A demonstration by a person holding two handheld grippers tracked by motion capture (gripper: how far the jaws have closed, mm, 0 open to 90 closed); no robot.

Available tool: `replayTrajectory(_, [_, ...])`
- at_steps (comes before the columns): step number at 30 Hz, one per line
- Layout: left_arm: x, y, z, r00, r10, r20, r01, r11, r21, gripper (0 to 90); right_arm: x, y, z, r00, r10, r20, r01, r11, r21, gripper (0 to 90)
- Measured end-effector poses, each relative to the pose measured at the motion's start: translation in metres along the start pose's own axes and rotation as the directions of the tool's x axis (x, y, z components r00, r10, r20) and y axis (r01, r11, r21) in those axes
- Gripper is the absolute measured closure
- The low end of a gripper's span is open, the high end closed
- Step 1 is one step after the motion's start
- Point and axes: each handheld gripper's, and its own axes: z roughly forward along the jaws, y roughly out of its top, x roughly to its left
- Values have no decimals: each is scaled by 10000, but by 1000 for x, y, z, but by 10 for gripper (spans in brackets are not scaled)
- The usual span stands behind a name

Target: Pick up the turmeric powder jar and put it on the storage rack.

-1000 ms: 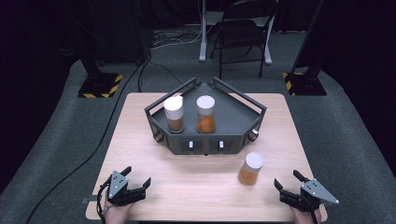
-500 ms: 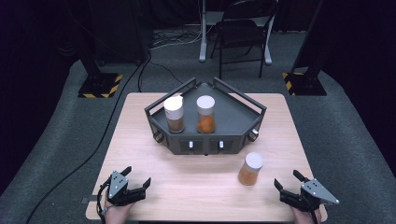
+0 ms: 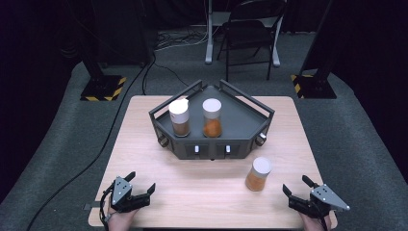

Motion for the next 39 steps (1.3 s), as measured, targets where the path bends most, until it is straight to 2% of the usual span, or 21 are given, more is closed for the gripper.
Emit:
replayTrajectory(10, [0, 0, 0, 10000, -10, 2, 10, 10000, 9, 102, -1, 1, -1, 9995, 18, -327, -21, 10000, -75, 136])
replayTrajectory(17, [0, 1, 0, 10000, -2, 6, 2, 10000, 33, 102, 1, 4, -1, 9967, 8, -811, -29, 9997, -261, 135])
replayTrajectory(25, [1, 1, 0, 10000, -11, 25, 11, 10000, 28, 102, 5, 12, 1, 9911, -115, -1325, 66, 9993, -372, 136])
replayTrajectory(34, [0, 0, 0, 10000, -34, 14, 34, 10000, 5, 102, 5, 25, 8, 9801, -270, -1965, 204, 9992, -354, 139])
replayTrajectory(39, [0, -1, 0, 10000, -17, -1, 17, 10000, -36, 103, 6, 30, 13, 9754, -360, -2176, 301, 9991, -305, 142])
